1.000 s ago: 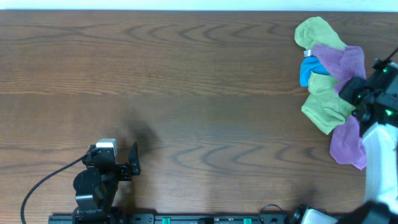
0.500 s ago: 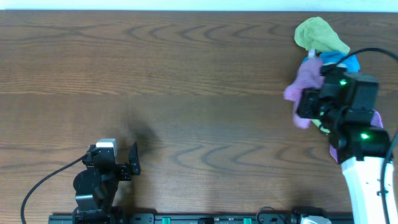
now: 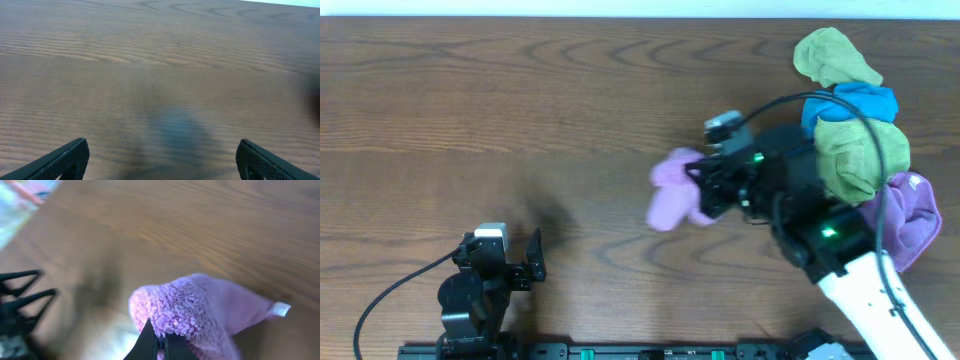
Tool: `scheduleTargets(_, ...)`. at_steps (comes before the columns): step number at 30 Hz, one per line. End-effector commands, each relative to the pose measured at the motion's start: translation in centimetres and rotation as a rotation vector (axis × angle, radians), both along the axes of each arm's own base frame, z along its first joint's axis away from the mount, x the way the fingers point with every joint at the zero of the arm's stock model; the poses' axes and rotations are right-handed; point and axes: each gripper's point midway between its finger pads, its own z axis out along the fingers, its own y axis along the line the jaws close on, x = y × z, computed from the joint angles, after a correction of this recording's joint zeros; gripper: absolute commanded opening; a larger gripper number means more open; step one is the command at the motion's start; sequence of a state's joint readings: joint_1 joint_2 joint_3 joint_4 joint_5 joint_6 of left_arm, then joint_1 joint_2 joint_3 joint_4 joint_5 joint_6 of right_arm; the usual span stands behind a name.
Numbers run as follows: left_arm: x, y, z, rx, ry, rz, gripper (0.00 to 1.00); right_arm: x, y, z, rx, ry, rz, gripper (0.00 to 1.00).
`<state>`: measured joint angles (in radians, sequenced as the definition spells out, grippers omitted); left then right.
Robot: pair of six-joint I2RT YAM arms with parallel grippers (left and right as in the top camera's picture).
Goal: Fold the cloth
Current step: 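Grasp the purple cloth with the right gripper and pull it left, then lower the purple cloth onto the open table center with the right gripper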
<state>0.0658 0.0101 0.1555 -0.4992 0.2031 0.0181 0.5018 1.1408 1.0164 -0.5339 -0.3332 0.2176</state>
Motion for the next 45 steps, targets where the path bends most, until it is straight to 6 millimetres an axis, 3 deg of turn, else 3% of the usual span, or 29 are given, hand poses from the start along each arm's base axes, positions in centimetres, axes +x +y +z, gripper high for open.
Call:
scheduleTargets(1, 0.0, 0.1, -0.6, -0.011, 0.012, 0.011, 0.95, -1.4, 3.7, 0.7, 0.061, 0.044, 0.088, 0.02)
scheduleTargets(5, 0.0, 0.1, -0.6, -0.01, 0.012, 0.011, 0.95, -1.7, 6.6, 0.6, 0.04, 0.04, 0.171, 0.02)
scheduleTargets(7, 0.0, 0.1, -0.6, -0.01, 0.012, 0.011, 0.95, -0.3, 6.6, -1.2, -0.002, 0.066, 0.16, 0.02)
scheduleTargets(9, 0.0, 0.1, -0.6, -0.011, 0.011, 0.011, 0.95, 1.1, 5.9, -3.5, -0.037, 0.117, 0.127, 0.02)
scheduleTargets(10, 0.0, 0.1, -0.6, -0.011, 0.012, 0.01, 0.95, 3.1, 4.5, -5.9, -0.089, 0.148, 0.06, 0.02)
scheduleTargets(13, 0.0, 0.1, -0.6, -0.011, 0.012, 0.01, 0.95, 7.0, 0.5, -8.5, -0.196, 0.148, -0.125, 0.04)
scheduleTargets(16, 0.0, 0.1, -0.6, -0.011, 0.012, 0.01, 0.95, 10.8, -5.4, -9.1, -0.253, 0.127, -0.371, 0.41)
scheduleTargets(18, 0.0, 0.3, -0.6, 0.0, 0.011, 0.017, 0.95, 12.0, -7.6, -8.3, -0.237, 0.112, -0.439, 0.66)
scheduleTargets(19, 0.1, 0.9, -0.6, 0.031, 0.008, 0.041, 0.95, 12.2, -8.0, -7.8, -0.219, 0.115, -0.441, 0.73)
scheduleTargets(21, 0.0, 0.8, -0.6, 0.011, 0.01, 0.046, 0.95, 11.7, -7.0, -6.6, -0.15, 0.138, -0.383, 0.82)
scheduleTargets(23, 0.0, 0.4, -0.6, -0.009, 0.009, 0.025, 0.95, 10.4, -5.7, -6.3, -0.105, 0.189, -0.31, 0.85)
scheduleTargets(31, -0.2, -1.3, 0.8, -0.104, 0.011, -0.041, 0.95, 1.7, -2.3, -10.4, -0.305, 0.333, 0.138, 0.88)
scheduleTargets(35, -0.8, -1.4, 1.3, -0.116, 0.123, -0.033, 0.95, 0.7, -0.9, -11.3, -0.367, 0.299, 0.227, 0.86)
scheduleTargets(38, -0.2, -1.2, 2.8, -0.119, 0.192, -0.022, 0.95, -0.1, 0.2, -12.5, -0.396, 0.311, 0.285, 0.83)
scheduleTargets(41, 1.1, -1.1, 4.9, -0.129, 0.305, -0.017, 0.95, -1.0, 1.5, -14.8, -0.436, 0.343, 0.356, 0.81)
scheduleTargets(45, 3.1, -1.5, 7.2, -0.151, 0.334, -0.043, 0.95, -1.7, 3.2, -16.2, -0.46, 0.34, 0.412, 0.8)
